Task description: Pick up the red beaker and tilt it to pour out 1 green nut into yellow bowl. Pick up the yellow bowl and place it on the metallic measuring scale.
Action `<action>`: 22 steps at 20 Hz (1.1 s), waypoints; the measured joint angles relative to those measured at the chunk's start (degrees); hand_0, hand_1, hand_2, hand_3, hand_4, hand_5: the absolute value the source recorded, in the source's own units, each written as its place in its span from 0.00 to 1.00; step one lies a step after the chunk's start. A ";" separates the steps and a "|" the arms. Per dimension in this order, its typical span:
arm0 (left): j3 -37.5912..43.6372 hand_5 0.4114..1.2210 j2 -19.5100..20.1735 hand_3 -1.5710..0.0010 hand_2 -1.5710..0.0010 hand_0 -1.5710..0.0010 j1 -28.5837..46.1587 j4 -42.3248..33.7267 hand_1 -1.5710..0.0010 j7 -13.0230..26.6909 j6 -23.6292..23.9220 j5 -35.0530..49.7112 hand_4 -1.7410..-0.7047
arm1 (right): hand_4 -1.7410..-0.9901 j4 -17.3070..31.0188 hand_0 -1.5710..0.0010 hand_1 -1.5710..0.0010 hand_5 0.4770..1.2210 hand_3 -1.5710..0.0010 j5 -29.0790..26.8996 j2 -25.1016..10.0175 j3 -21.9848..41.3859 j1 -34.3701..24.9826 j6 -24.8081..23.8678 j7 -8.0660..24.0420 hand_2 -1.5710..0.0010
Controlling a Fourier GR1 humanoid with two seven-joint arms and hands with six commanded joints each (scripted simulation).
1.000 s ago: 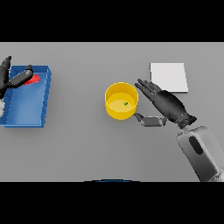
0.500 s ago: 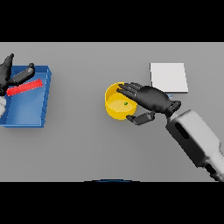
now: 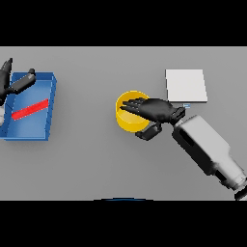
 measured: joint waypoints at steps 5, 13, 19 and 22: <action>-0.06 0.40 0.56 1.00 1.00 1.00 0.50 -1.19 1.00 0.93 0.36 0.11 0.91 | 0.58 2.78 1.00 1.00 0.29 1.00 1.62 0.47 1.82 -1.83 1.45 0.71 1.00; 0.08 0.38 0.29 1.00 1.00 1.00 -0.02 0.33 1.00 -0.17 -0.04 -0.17 0.91 | 0.42 4.29 0.68 0.72 0.66 0.77 3.64 1.75 4.20 -3.33 2.71 2.43 0.75; 0.73 0.39 1.02 1.00 1.00 1.00 0.06 -0.58 1.00 -0.63 -0.07 0.44 0.91 | 0.12 3.37 0.18 0.19 0.91 0.35 1.81 0.37 4.46 -3.56 7.22 1.08 0.20; 0.56 0.39 1.44 1.00 1.00 1.00 0.66 -1.96 1.00 -0.10 0.18 0.61 0.91 | 0.06 2.90 0.09 0.10 0.95 0.26 1.13 0.16 4.31 -3.60 7.74 1.75 0.14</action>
